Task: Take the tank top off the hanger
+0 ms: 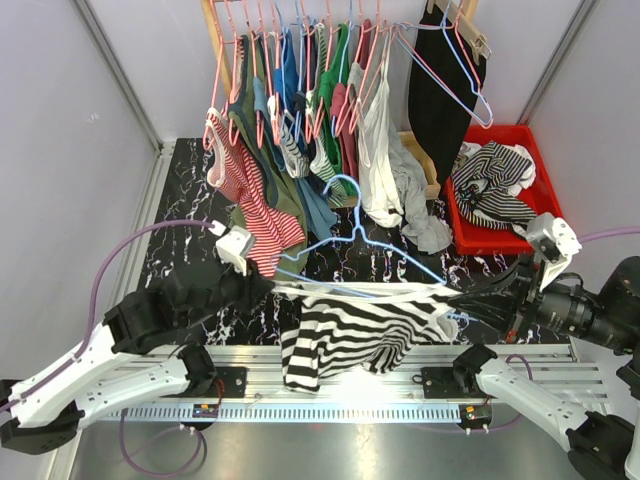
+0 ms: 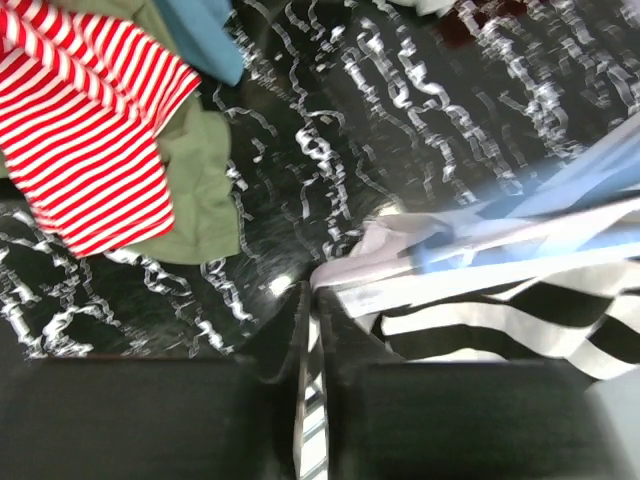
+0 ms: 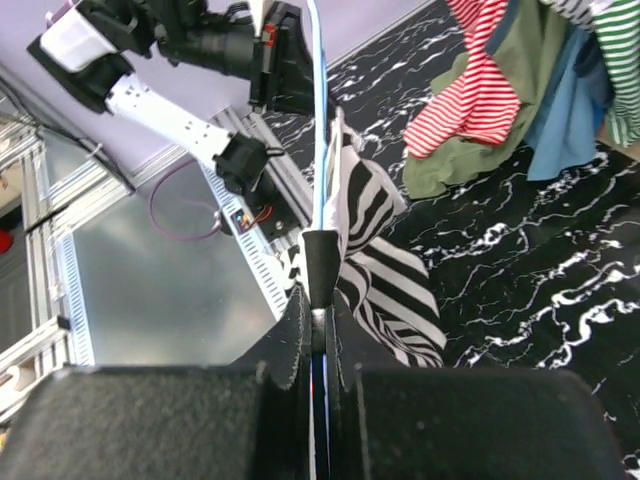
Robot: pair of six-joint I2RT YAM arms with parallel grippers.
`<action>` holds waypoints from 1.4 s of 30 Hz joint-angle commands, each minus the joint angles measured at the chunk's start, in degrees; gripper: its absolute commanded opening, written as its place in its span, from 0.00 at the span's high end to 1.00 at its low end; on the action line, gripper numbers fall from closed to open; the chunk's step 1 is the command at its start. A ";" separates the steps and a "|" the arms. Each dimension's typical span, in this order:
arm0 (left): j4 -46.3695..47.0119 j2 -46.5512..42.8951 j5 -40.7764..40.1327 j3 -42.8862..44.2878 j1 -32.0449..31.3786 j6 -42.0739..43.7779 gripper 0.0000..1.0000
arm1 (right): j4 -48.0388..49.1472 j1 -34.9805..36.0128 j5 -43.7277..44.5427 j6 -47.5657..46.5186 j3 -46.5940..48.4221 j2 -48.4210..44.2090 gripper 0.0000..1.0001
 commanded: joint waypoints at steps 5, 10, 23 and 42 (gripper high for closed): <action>3.29 -6.74 3.05 0.05 0.76 1.01 0.01 | 5.35 0.72 17.84 2.91 -2.56 -1.33 1.00; 4.78 -11.50 6.74 0.67 0.85 2.15 0.01 | 5.71 0.72 16.65 2.30 -4.76 -0.45 1.00; 4.00 -21.26 10.26 0.57 0.76 3.20 0.01 | 4.74 0.72 -11.57 -0.34 -5.81 3.68 1.00; 0.84 -17.84 50.35 -0.48 0.76 9.18 0.02 | 5.09 3.36 -16.25 -0.78 -1.16 8.78 1.00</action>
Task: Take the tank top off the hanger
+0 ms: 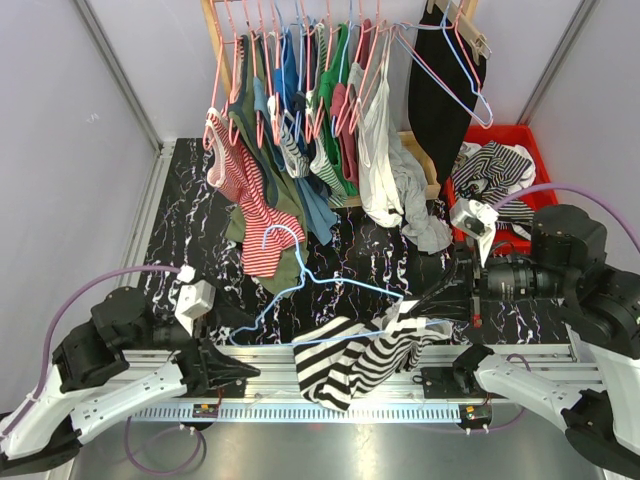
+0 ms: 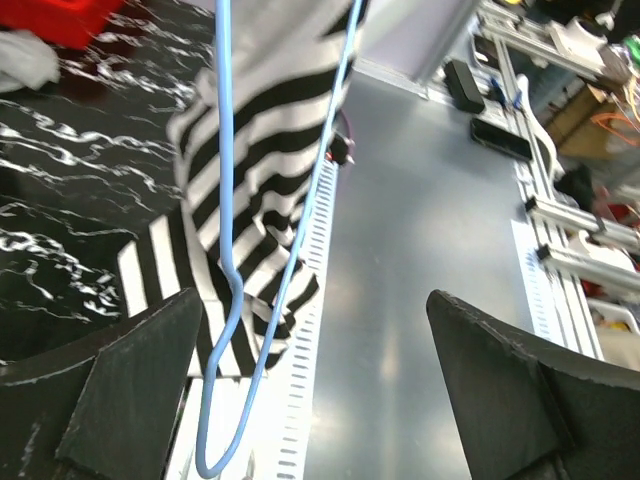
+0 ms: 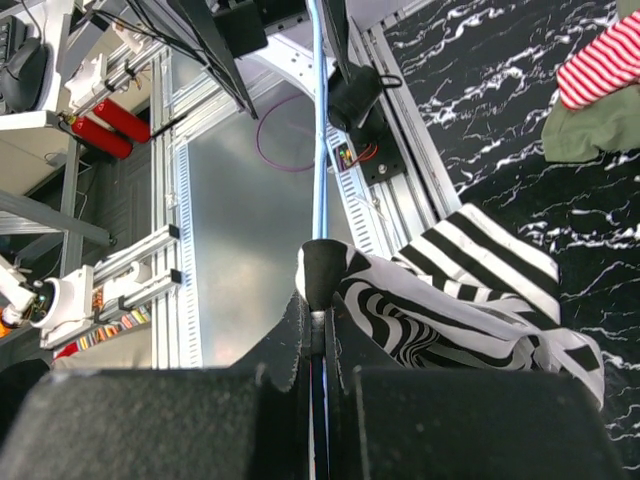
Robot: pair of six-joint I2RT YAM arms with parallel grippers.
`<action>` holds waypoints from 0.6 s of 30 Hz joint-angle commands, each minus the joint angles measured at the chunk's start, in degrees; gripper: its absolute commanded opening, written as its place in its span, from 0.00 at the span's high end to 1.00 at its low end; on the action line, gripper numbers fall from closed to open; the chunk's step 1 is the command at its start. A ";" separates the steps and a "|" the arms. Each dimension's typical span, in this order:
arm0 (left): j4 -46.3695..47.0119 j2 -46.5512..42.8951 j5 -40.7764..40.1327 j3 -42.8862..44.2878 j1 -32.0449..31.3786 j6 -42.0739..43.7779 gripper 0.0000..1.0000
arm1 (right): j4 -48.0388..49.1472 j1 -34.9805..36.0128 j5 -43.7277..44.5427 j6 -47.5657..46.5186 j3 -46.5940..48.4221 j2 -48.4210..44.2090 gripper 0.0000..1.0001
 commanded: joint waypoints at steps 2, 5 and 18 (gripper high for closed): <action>-1.71 1.14 5.11 -1.66 -0.03 1.12 0.05 | 3.93 0.65 1.04 -0.67 3.89 -0.31 1.00; -1.36 2.46 6.96 -2.72 -0.03 1.38 0.18 | 4.11 0.65 1.31 -0.67 4.51 0.30 1.00; 0.40 1.76 6.79 -1.23 -0.03 2.35 0.74 | 3.67 0.65 4.02 -0.85 3.20 1.09 1.00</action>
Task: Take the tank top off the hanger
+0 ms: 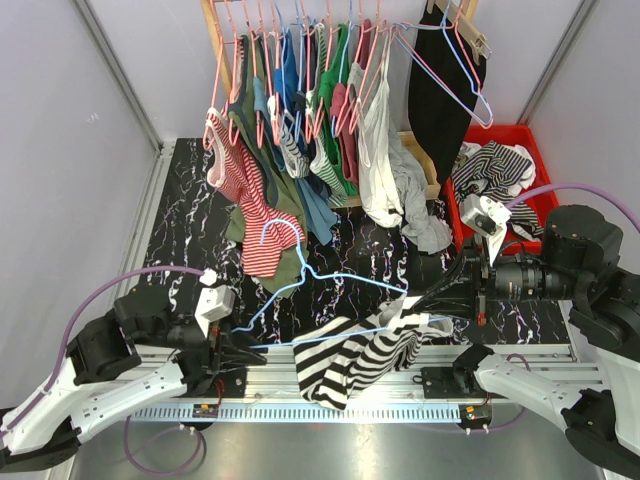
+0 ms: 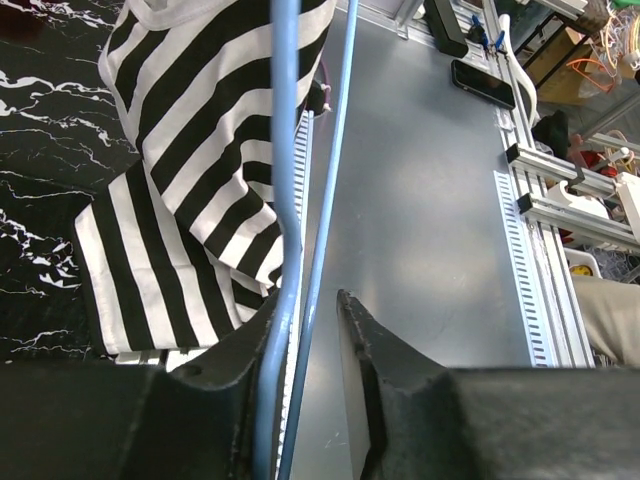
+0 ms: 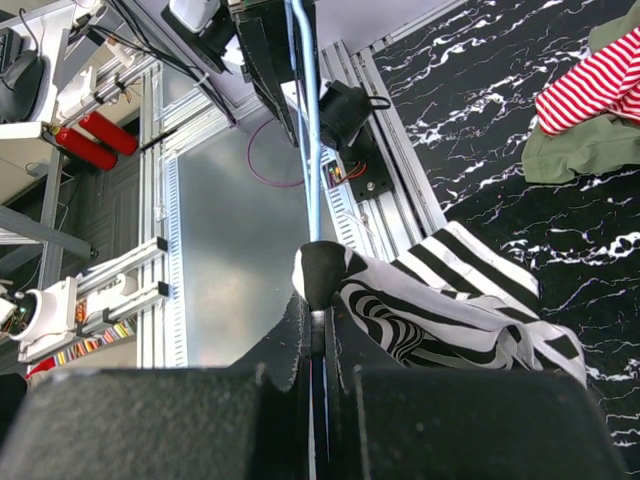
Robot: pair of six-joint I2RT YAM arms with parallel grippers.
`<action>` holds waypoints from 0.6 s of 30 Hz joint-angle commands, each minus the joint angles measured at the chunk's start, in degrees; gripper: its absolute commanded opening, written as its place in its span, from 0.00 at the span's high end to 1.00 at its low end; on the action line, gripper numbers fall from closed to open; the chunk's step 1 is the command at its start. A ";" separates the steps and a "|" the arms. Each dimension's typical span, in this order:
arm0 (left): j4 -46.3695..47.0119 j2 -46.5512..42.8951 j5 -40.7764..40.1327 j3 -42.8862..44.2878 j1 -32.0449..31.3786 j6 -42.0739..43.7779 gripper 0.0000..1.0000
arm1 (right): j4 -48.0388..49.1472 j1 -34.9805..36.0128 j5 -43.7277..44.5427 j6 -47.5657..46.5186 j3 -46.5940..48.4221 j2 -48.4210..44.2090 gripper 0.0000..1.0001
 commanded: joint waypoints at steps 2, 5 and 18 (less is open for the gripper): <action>2.12 -0.87 0.27 1.79 0.06 0.49 0.63 | 2.71 0.43 2.70 -0.74 -0.11 0.92 1.00; 2.12 -2.01 -1.14 1.97 -0.03 0.40 0.48 | 2.80 0.52 3.05 -0.83 -0.28 0.66 1.00; 2.30 -2.89 1.06 2.06 -0.03 0.67 1.00 | 2.36 0.60 3.49 -1.00 -1.51 0.39 1.00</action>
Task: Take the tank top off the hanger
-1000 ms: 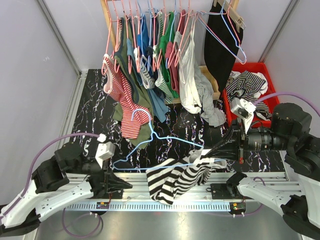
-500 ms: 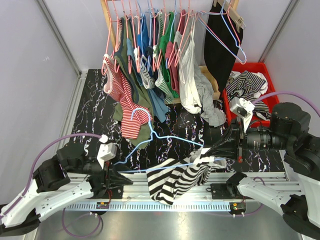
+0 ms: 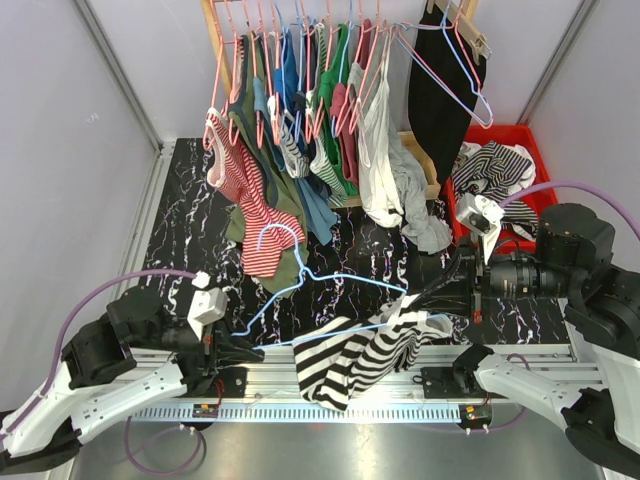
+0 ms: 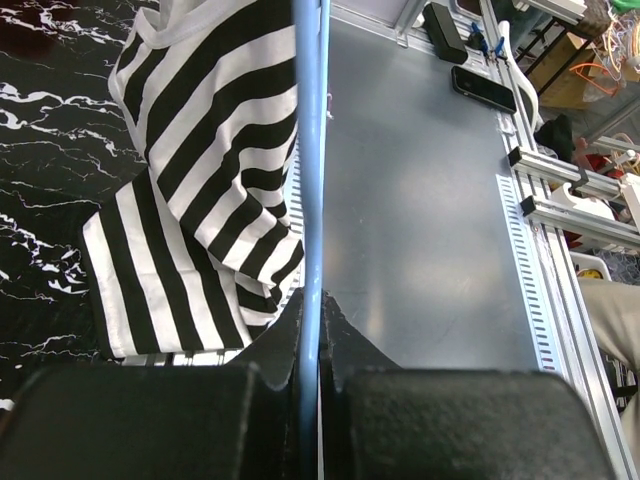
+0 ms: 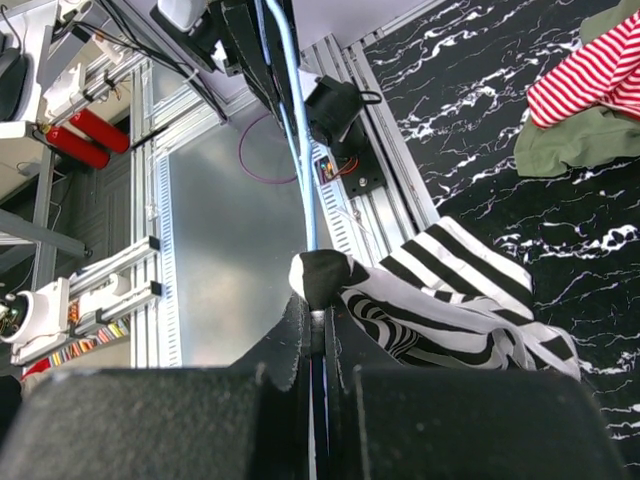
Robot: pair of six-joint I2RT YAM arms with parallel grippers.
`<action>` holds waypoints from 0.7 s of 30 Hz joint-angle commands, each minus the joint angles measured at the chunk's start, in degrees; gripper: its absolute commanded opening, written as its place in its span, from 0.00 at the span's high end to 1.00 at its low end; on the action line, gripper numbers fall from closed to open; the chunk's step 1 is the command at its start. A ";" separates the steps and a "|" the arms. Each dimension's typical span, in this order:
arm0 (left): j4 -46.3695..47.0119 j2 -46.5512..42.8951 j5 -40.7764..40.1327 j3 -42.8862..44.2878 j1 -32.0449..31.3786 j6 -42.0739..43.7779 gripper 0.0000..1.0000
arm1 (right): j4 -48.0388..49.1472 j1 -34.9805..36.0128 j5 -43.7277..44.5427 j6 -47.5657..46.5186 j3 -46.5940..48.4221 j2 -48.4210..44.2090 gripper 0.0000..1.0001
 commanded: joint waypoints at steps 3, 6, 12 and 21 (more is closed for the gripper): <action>1.16 -0.73 -1.43 2.23 -0.03 -0.64 1.00 | 2.51 0.34 4.64 -0.52 -1.28 0.46 0.78; -1.65 1.12 -9.60 2.32 -0.03 -2.22 1.00 | 2.86 0.25 13.77 0.44 -1.37 0.72 0.13; -7.71 6.03 -17.43 3.02 -0.03 -5.83 1.00 | 2.87 0.25 45.02 5.19 -2.68 2.39 0.00; -14.22 16.50 -14.35 6.27 -0.03 -6.27 1.00 | 8.57 0.25 52.40 13.01 -19.10 4.59 0.00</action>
